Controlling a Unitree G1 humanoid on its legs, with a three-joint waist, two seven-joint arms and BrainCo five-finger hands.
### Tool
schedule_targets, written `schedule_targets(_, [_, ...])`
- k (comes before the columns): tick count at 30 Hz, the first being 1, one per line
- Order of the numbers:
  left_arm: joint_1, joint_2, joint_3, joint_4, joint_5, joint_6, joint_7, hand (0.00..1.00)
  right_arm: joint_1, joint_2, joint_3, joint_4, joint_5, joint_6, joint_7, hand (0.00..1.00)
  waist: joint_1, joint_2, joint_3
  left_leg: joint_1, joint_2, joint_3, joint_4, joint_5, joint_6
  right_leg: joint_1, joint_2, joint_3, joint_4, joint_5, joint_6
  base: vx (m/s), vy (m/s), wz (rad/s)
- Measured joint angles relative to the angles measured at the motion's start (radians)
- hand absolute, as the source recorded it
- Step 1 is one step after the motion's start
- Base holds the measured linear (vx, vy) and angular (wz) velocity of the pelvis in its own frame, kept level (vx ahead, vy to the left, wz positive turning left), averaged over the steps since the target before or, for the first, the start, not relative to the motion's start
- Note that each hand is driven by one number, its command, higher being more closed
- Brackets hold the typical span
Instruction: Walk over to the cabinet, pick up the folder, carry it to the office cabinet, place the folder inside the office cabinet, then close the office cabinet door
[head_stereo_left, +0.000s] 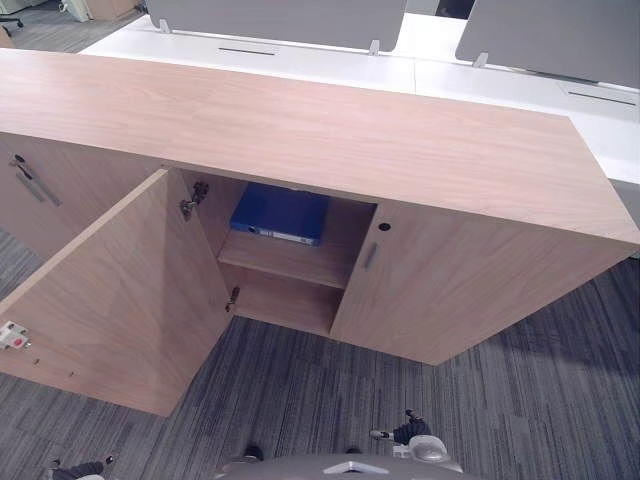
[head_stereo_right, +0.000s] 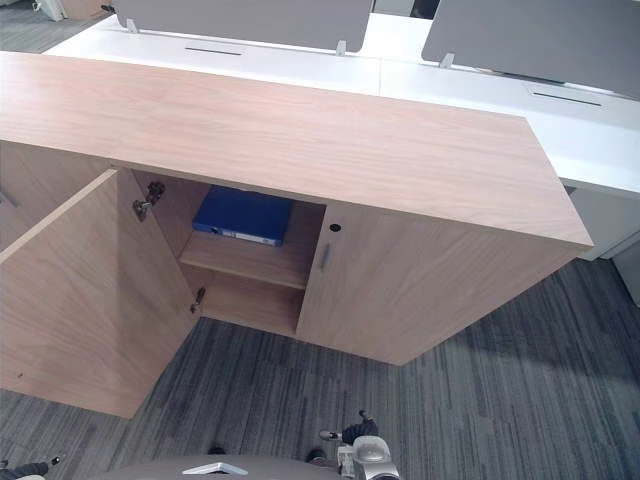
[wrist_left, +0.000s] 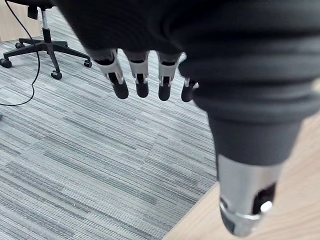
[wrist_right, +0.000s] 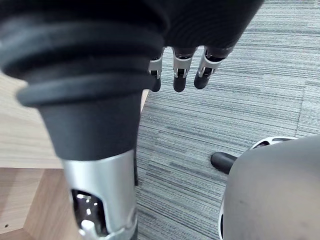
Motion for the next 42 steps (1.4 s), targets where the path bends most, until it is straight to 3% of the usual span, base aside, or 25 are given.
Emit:
schedule_targets(6, [0.005, 0.006, 0.017, -0.067, -0.025, -0.012, 0.03, 0.0, 0.005, 0.001, 0.0, -0.001, 0.0, -0.001, -0.009, 0.0, 0.008, -0.002, -0.001, 0.0, -0.001, -0.014, 0.0, 0.0, 0.0, 0.007, -0.002, -0.01, 0.003, -0.014, -0.006, 0.0, -0.002, 0.07])
schedule_targets(10, [-0.005, 0.012, 0.016, -0.156, -0.098, -0.039, 0.084, 0.0, 0.007, 0.002, 0.001, -0.001, 0.0, -0.001, -0.025, 0.0, 0.012, -0.001, -0.002, -0.001, -0.001, -0.028, 0.0, 0.0, -0.001, 0.014, -0.002, -0.024, 0.003, -0.019, -0.001, 0.01, -0.01, 0.1])
schedule_targets(12, [-0.032, 0.071, 0.126, -0.216, -0.139, -0.042, 0.083, 0.0, 0.011, 0.002, -0.001, -0.002, 0.001, 0.0, -0.03, 0.0, 0.027, 0.0, -0.002, -0.001, 0.002, -0.035, 0.0, -0.001, -0.001, 0.018, -0.001, -0.032, 0.004, -0.019, 0.001, 0.02, -0.014, 0.12])
schedule_targets(14, [-0.039, 0.316, 0.26, -0.312, -0.265, -0.057, 0.048, 0.0, 0.034, 0.005, 0.004, -0.035, 0.002, 0.0, -0.024, 0.0, 0.034, -0.008, -0.005, -0.003, 0.01, -0.05, 0.0, -0.003, -0.004, 0.026, 0.006, -0.033, 0.005, -0.025, -0.003, 0.01, -0.04, 0.23])
schedule_targets(15, [-0.03, 0.383, 0.272, -0.348, -0.282, -0.073, 0.045, 0.0, 0.048, 0.009, 0.006, -0.054, 0.002, -0.002, -0.025, 0.0, 0.039, -0.01, -0.006, -0.004, 0.011, -0.049, 0.0, -0.004, -0.006, 0.026, 0.007, -0.029, 0.007, -0.029, -0.006, 0.02, -0.023, 0.18])
schedule_targets(17, [-0.056, 0.611, 0.297, -0.349, -0.331, -0.143, 0.045, 0.0, 0.074, 0.004, 0.018, -0.08, 0.003, -0.009, -0.027, 0.0, 0.063, -0.004, -0.009, -0.004, 0.009, -0.056, 0.0, -0.003, -0.006, 0.026, 0.006, -0.024, 0.013, -0.034, -0.011, 0.02, 0.004, 0.14])
schedule_targets(19, [-0.103, 0.703, 0.308, -0.299, -0.364, -0.17, 0.034, 0.0, 0.078, 0.001, 0.018, -0.079, 0.006, -0.01, -0.025, 0.0, 0.073, -0.002, -0.022, -0.004, 0.007, -0.057, 0.0, -0.003, -0.006, 0.026, 0.003, -0.002, 0.017, -0.034, -0.011, 0.0, 0.027, 0.1])
schedule_targets(20, [-0.127, 0.717, 0.307, -0.275, -0.377, -0.179, 0.032, 0.0, 0.079, 0.002, 0.02, -0.079, 0.01, -0.011, -0.022, 0.0, 0.074, 0.014, -0.023, -0.006, 0.006, -0.059, 0.0, -0.003, -0.006, 0.025, 0.002, 0.0, 0.016, -0.034, -0.01, -0.01, 0.021, 0.06])
schedule_targets(25, [-0.203, 0.711, 0.235, -0.166, -0.437, -0.182, 0.003, 0.0, 0.084, 0.003, 0.017, -0.078, 0.011, -0.011, -0.021, 0.0, 0.076, 0.011, -0.032, -0.012, 0.006, -0.062, 0.0, 0.001, -0.009, 0.022, 0.005, 0.015, 0.007, -0.038, -0.004, -0.03, -0.016, -0.02])
schedule_targets(29, [-0.25, 0.711, 0.165, -0.135, -0.466, -0.182, -0.028, 0.0, 0.099, 0.003, -0.005, -0.078, 0.011, -0.011, -0.02, 0.0, 0.073, -0.022, -0.049, -0.02, 0.012, -0.058, 0.0, 0.005, -0.013, 0.009, 0.01, 0.023, 0.009, -0.037, -0.005, -0.04, -0.023, -0.05])
schedule_targets(36, [-0.281, 0.704, 0.082, -0.116, -0.488, -0.184, -0.06, 0.0, 0.101, -0.001, -0.03, -0.078, 0.01, -0.01, 0.0, 0.0, 0.072, -0.022, -0.049, -0.021, 0.01, -0.05, 0.0, 0.006, -0.011, -0.005, 0.009, 0.044, 0.019, -0.037, -0.004, -0.03, 0.002, -0.06])
schedule_targets(42, [-0.282, 0.595, 0.047, -0.111, -0.507, -0.185, -0.079, 0.0, 0.1, -0.006, -0.032, -0.077, 0.01, -0.009, 0.014, 0.0, 0.068, -0.022, -0.049, -0.021, 0.009, -0.049, 0.001, 0.006, -0.011, -0.005, 0.009, 0.045, 0.018, -0.037, -0.004, 0.0, 0.0, 0.0])
